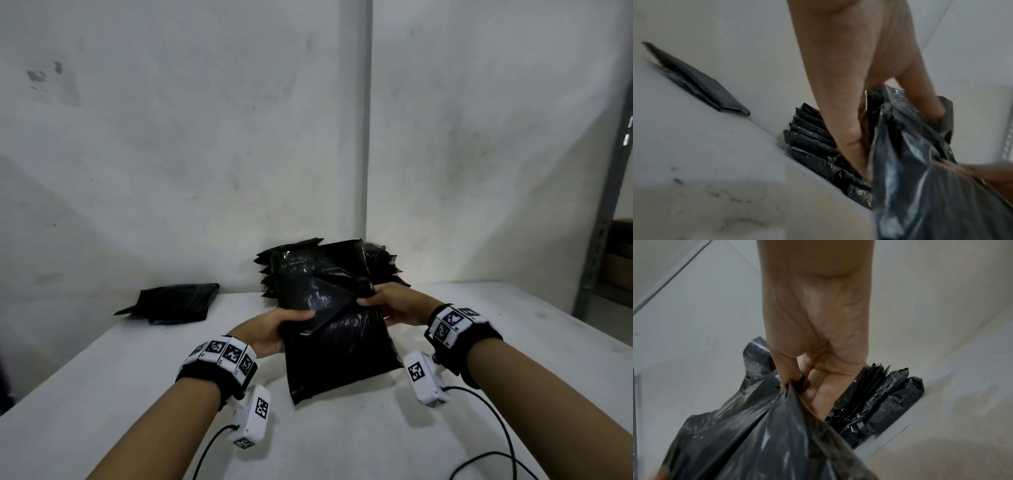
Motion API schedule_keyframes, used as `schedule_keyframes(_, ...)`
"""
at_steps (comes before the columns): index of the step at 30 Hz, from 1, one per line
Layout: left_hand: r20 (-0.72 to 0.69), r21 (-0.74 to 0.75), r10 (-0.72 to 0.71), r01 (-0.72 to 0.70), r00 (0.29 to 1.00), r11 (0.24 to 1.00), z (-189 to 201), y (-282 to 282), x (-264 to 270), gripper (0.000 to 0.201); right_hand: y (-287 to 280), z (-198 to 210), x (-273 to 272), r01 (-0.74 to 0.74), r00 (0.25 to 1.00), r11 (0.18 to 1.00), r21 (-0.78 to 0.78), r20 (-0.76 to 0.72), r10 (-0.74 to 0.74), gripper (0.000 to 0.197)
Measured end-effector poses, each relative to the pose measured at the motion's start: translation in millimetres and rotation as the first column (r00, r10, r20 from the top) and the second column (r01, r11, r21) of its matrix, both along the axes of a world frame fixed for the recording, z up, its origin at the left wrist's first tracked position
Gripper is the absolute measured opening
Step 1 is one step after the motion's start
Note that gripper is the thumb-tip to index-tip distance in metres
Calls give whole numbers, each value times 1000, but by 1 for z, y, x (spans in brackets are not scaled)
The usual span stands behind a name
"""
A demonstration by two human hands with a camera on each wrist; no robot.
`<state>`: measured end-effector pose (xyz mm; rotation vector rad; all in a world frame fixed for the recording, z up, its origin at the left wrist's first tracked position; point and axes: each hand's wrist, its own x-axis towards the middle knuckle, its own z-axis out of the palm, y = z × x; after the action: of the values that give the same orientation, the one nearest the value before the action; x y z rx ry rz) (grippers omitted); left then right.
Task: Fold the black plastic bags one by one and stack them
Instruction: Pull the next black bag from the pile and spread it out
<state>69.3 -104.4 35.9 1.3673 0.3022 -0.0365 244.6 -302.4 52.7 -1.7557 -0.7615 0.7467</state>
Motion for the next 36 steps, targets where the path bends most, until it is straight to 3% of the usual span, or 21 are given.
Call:
schedule_keyframes(2,-7,62,43,-43,999,997,-5,1,7,47,-3,-1,3,24,1000,1000,-5,-18,-25,12)
schedule_keyframes(5,13,12,121,-121,993,993,-7,1,12,36,-7,-4,1,38,999,999,11,-20,-38,34)
schedule_keyframes(8,42,21,192,-193,980,981,-5,-1,17,34,-3,-8,-2,168,977,984,56,124,-174,47)
schedule_keyframes(10,75,58,244,-248,967,967,-3,-3,20,32,4,-10,-6,311,907,939,148,250,-339,52)
schedule_keyframes(11,96,71,265,-272,959,960,-2,-6,22,32,7,-8,-9,308,897,933,186,271,-350,50)
schedule_keyframes(14,152,92,273,-289,950,953,3,-18,28,34,17,-2,-28,57,980,993,99,183,-75,52)
schedule_keyframes(16,190,96,188,-209,964,973,12,-30,28,44,23,2,-39,-71,985,997,21,159,67,68)
schedule_keyframes(18,202,43,121,-132,972,990,20,-36,29,71,27,1,-41,-82,972,997,-4,221,81,76)
schedule_keyframes(21,189,69,65,-79,980,995,24,-34,31,96,29,-2,-31,35,952,999,32,304,-43,47)
schedule_keyframes(23,204,237,32,-81,978,968,20,-31,28,97,24,-4,-23,62,974,993,105,211,-83,24)
schedule_keyframes(26,279,471,6,-142,960,871,6,-20,27,73,13,-6,-19,65,998,969,239,-42,-57,23)
schedule_keyframes(27,282,552,21,-180,959,814,0,-15,30,75,9,-7,-19,99,989,960,262,-135,-65,21)
schedule_keyframes(29,252,636,232,-342,939,692,-15,2,35,97,3,-11,-16,173,953,957,232,-285,-103,20)
schedule_keyframes(30,196,579,308,-363,931,730,-20,8,33,103,0,-13,-14,188,938,964,190,-325,-119,21)
schedule_keyframes(31,122,460,298,-320,947,828,-25,10,31,100,-2,-17,-12,200,926,968,154,-353,-136,23)
schedule_keyframes(33,36,185,144,-148,989,971,-33,12,25,74,-7,-27,-7,200,908,975,92,-392,-149,27)
schedule_keyframes(36,46,106,72,-77,996,991,-43,11,19,39,-11,-45,-4,166,888,986,14,-436,-143,31)
